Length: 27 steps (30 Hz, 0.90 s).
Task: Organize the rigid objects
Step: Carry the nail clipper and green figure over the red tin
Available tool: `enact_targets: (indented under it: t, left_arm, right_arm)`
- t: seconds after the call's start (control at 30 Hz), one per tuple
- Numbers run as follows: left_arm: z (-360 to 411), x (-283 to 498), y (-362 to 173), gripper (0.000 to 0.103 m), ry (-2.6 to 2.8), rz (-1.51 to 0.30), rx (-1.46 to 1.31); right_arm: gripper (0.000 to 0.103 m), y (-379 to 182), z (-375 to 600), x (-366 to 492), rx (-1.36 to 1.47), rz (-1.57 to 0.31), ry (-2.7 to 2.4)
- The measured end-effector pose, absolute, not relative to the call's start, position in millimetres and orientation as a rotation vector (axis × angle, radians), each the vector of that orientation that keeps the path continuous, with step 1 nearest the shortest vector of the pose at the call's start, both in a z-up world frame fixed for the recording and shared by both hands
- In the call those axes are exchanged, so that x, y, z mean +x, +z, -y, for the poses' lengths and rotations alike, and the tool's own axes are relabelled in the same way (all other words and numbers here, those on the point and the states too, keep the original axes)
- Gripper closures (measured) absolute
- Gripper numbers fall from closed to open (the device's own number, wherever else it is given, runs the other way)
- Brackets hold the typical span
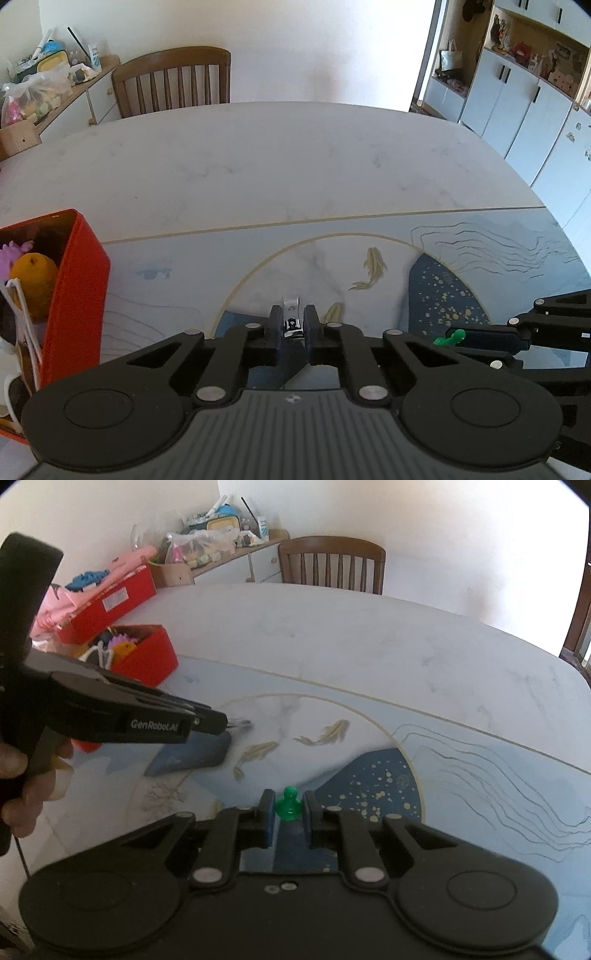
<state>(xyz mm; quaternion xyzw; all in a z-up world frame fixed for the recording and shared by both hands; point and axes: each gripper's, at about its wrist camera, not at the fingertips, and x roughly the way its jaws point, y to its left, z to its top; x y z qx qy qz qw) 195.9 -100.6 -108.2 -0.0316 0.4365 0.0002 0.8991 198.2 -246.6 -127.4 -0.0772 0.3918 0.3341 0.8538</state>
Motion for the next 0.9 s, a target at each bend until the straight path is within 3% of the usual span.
enact_targets:
  t: [0.9]
  left_arm:
    - [76,153,-62,0.093,-0.05,-0.846,-0.136]
  right_arm:
    - [0.089,-85,239,168,-0.126,-0.774,0.752]
